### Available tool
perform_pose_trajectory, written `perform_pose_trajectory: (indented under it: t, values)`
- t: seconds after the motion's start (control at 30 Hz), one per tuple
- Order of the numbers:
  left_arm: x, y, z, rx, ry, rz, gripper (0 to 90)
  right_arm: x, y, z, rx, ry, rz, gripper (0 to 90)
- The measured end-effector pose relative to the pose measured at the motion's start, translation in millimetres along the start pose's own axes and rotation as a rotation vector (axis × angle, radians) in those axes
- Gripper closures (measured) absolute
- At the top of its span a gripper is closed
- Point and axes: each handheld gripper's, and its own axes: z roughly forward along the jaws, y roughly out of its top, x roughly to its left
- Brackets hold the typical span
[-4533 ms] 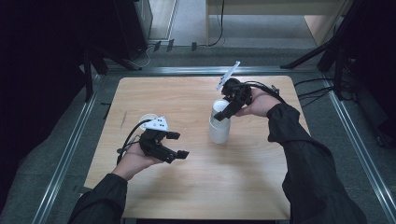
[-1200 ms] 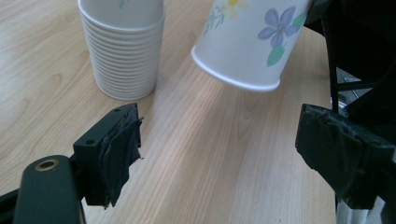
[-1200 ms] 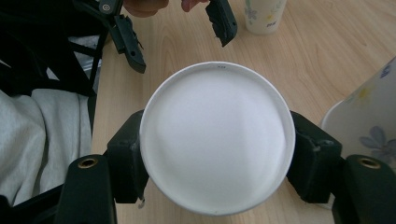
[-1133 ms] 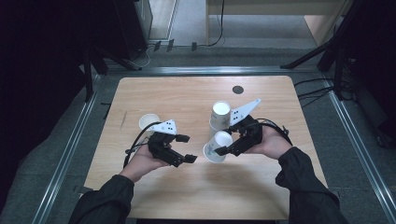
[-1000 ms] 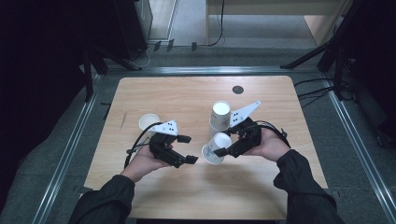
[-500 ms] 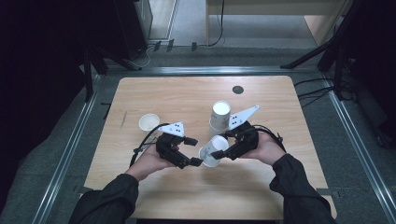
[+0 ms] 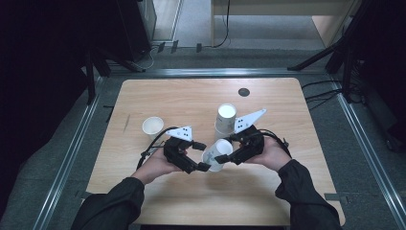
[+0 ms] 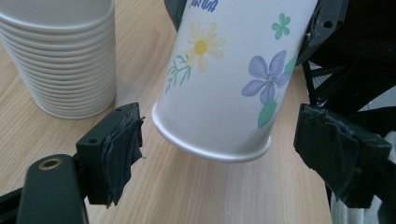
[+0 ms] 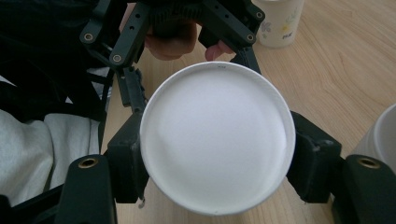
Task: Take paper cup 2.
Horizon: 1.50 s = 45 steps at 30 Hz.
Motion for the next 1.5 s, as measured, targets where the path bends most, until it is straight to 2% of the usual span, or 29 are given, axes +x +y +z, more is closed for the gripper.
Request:
perform_pose_trajectory:
  t: [0.5,1.03,1.5]
  values:
    - [0.2,-0.6,2.4,0.002,-0.005,0.005,17.2,1.8,5.3,7.4,-0.017,0.028,0.013,33.0]
    - [0.0,-1.5,6.1,0.015,-0.002,0.009,20.0,2.2,6.9,12.0,-0.022,0.025,0.022,33.5]
    - [-1.5,-1.5,4.4,0.015,0.011,0.034,22.3,0.9,6.3,12.0,-0.030,0.034,0.039,33.3]
